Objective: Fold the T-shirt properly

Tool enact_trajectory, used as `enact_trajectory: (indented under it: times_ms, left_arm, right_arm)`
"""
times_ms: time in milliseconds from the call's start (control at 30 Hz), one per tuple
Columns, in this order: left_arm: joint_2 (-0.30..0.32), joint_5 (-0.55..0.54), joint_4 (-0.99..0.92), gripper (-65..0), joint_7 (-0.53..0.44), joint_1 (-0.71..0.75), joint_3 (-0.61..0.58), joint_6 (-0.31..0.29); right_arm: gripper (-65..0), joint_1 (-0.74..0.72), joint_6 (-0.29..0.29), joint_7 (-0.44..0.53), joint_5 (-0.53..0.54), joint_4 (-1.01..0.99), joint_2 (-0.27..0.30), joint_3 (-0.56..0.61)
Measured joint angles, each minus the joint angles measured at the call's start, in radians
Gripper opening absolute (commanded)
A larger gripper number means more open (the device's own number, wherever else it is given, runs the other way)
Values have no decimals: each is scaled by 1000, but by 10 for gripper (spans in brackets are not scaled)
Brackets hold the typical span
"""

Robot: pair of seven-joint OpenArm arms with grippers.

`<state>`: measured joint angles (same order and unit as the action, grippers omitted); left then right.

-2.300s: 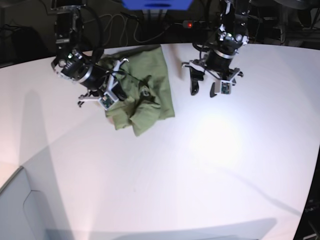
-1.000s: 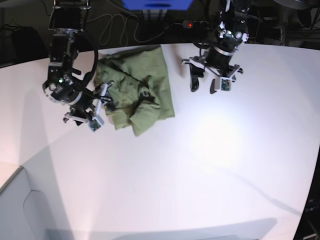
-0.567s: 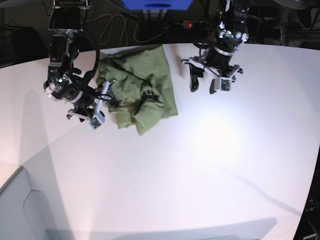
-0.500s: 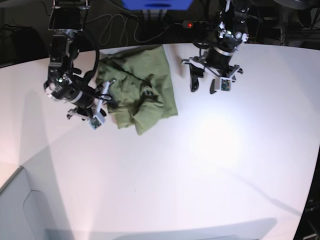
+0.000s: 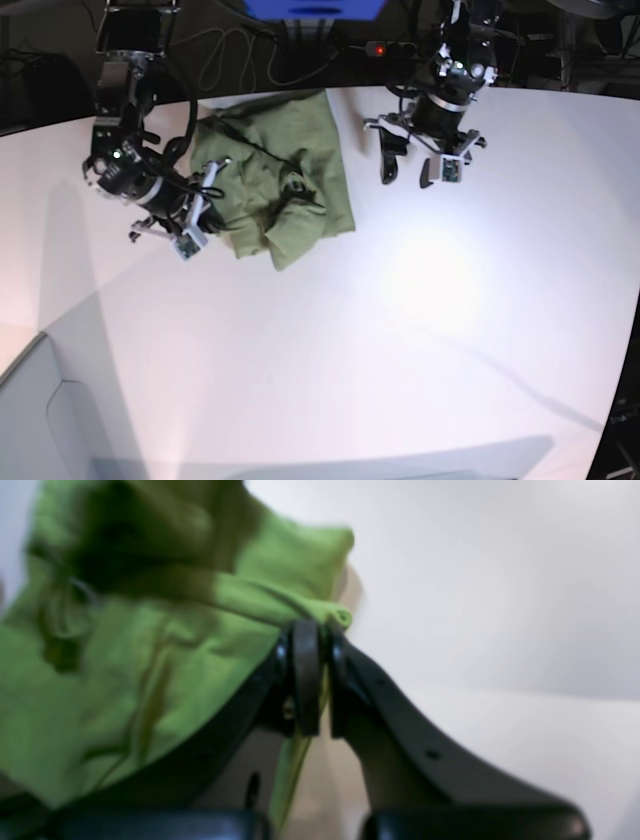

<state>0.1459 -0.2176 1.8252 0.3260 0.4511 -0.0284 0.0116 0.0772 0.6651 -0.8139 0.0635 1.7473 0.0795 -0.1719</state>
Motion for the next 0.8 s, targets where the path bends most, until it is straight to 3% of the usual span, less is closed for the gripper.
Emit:
enact_trajectory:
  times_ms: [300,467,667,800]
  left_arm:
    - [0,1,0,-297,0,0,0,0]
    - [-1,0,0,-297,0,-3,0,-1]
    - [-8,0,0,-297,0,-6,72,0]
    - [-7,0,19,-297,11,-5,129,-1]
  right_arm:
    - [-647,158,6,-3,-7,256,-23,18]
    - [-647,266,7,21,-5,318,-31,87]
    - [-647,354,7,116,0,319,-26,225]
    - [-647,361,7,114,-6,319,3,280]
